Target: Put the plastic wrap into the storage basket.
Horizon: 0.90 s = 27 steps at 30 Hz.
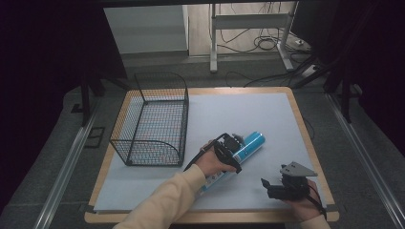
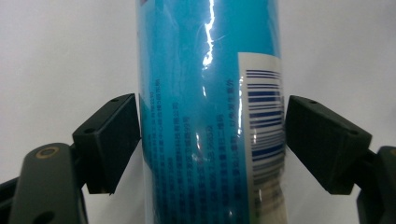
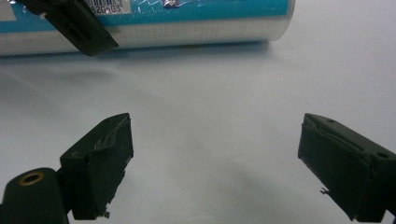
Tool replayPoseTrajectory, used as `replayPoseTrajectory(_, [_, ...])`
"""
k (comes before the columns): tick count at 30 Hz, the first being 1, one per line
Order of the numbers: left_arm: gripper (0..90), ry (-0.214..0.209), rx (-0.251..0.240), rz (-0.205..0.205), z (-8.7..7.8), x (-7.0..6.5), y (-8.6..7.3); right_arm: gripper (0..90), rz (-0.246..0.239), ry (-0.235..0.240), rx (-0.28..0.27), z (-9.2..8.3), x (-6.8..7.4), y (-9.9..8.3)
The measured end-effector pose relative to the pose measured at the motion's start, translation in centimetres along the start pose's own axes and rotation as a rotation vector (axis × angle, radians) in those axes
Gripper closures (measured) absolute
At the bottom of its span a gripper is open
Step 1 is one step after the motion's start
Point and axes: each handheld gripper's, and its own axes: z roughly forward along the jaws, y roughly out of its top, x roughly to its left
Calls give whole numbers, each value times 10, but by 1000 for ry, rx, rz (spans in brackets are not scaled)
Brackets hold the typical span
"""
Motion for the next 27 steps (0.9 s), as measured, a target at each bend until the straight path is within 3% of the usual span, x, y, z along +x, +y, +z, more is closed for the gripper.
replayPoseTrajectory(5, [195,1,29,-11,5,2,2,105,0,0,-1,0,0,0])
replayPoseTrajectory(11, [306,-6,55,-21,9,2,3,105,0,0,0,0,0,0])
replayPoseTrajectory(15, [311,-13,67,-25,9,2,5,105,-1,-1,0,0,0,0])
replayPoseTrajectory(20, [313,-25,117,-14,7,4,10,105,4,-3,-2,-1,0,0])
replayPoseTrajectory(27, [314,-29,98,-5,-9,9,14,106,6,-6,-14,-3,-1,1])
